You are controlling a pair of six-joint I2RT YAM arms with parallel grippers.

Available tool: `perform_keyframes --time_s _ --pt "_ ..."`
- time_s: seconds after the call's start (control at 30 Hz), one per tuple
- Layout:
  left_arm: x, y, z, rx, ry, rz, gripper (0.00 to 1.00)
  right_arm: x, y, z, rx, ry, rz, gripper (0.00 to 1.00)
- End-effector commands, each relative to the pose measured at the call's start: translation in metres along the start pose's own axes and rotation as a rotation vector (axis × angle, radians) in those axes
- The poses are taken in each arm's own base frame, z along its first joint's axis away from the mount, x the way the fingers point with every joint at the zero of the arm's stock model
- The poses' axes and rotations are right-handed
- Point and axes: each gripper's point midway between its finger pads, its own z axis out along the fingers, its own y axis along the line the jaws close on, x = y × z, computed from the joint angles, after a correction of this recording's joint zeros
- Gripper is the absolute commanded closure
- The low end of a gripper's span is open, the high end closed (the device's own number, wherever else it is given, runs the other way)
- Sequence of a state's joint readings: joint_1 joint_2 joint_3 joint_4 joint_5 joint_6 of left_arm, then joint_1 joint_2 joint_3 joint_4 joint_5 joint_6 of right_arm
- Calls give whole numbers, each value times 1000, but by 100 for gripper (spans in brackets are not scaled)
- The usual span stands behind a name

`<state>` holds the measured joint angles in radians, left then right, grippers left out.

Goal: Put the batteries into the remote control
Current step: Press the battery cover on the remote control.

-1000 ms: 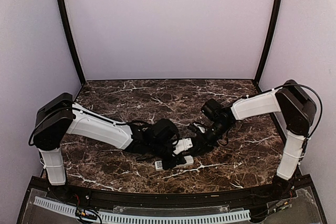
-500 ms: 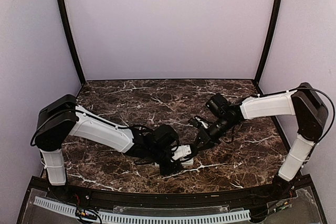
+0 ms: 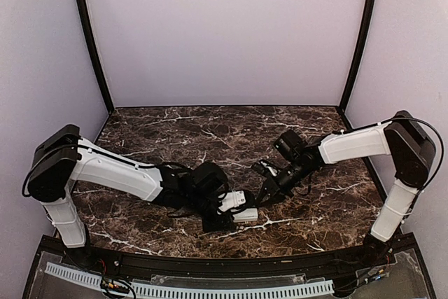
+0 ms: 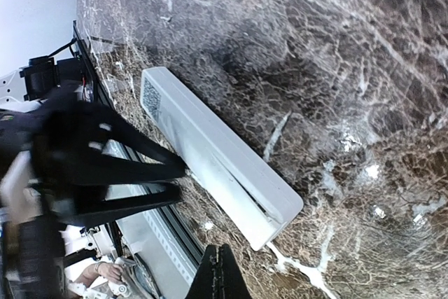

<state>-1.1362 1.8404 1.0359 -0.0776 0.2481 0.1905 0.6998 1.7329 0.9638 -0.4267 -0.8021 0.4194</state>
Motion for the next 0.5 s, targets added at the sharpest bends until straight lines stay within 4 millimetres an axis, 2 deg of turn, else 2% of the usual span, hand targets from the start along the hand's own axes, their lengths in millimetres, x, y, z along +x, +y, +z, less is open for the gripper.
perform_keyframes --time_s 0.0,0.07,0.13,0.3,0.47 --pt "-25 1 -46 -58 -111 73 59 0 -2 6 14 -12 12 100" --pt "-17 9 -50 -112 -104 100 45 -1 -2 9 16 -12 15 100" --pt "-1 20 -49 -157 -62 101 39 -2 -3 10 23 -13 20 100" --pt "32 37 -40 -167 44 61 36 0 -6 14 39 -6 33 100" --pt "35 44 -31 -177 61 47 35 2 -9 19 43 1 40 100"
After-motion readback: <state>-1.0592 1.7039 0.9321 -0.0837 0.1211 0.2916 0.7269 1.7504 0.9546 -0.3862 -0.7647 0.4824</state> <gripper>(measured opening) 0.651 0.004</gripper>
